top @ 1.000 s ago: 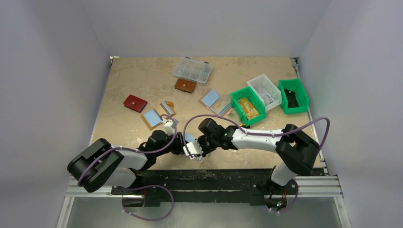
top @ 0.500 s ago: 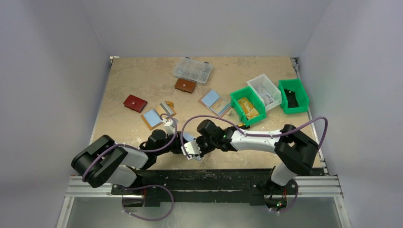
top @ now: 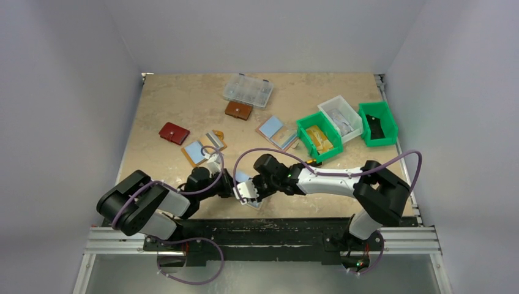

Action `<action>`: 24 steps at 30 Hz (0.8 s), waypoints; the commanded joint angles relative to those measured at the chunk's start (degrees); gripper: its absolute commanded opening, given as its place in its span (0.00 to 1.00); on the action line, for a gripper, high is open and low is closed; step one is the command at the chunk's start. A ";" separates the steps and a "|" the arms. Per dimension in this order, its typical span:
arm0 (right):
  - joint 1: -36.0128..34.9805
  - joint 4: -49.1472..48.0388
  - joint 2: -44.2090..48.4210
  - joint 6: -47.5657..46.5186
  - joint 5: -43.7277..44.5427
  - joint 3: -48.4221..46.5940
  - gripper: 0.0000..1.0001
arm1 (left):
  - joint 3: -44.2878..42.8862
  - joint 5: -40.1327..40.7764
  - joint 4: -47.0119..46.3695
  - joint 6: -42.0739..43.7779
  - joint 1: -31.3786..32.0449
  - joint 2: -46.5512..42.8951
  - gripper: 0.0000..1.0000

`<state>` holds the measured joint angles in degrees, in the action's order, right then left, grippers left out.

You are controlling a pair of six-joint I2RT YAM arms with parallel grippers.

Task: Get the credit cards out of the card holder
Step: Remove the credit card from the card holder.

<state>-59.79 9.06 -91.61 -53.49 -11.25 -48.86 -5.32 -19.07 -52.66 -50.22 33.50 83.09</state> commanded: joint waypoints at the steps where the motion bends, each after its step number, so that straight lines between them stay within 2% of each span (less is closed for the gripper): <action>1: -0.26 -2.46 -1.27 0.59 0.10 0.26 0.31 | 2.02 -2.21 -4.39 -0.92 -1.95 1.09 0.00; 8: 1.34 1.07 -0.41 2.51 -2.12 -1.61 0.56 | 3.94 -6.93 -7.92 0.38 -4.31 0.10 0.00; 11: 4.94 5.61 0.88 4.80 -9.90 -4.19 0.75 | 3.96 -9.37 -7.44 2.67 -4.34 -2.98 0.00; 12: 6.46 7.19 0.99 5.52 -12.94 -5.02 0.90 | 3.69 -9.11 -5.24 4.20 -4.32 -5.02 0.00; 13: 8.12 8.91 1.02 6.60 -16.99 -5.87 0.98 | 3.21 -8.26 -1.61 5.99 -4.32 -8.10 0.00; 18: 15.38 16.46 -3.08 9.63 -28.35 -10.78 0.99 | 2.21 -6.60 10.80 13.29 -4.31 -20.22 0.00; 24: 16.99 21.48 -8.44 10.83 -34.17 -14.87 0.99 | 3.15 -7.36 15.34 19.26 -4.15 -30.20 0.00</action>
<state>-42.39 24.25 -98.21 -44.49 -36.82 -61.23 -2.02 -25.47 -39.55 -37.47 29.58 57.28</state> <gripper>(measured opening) 0.987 0.034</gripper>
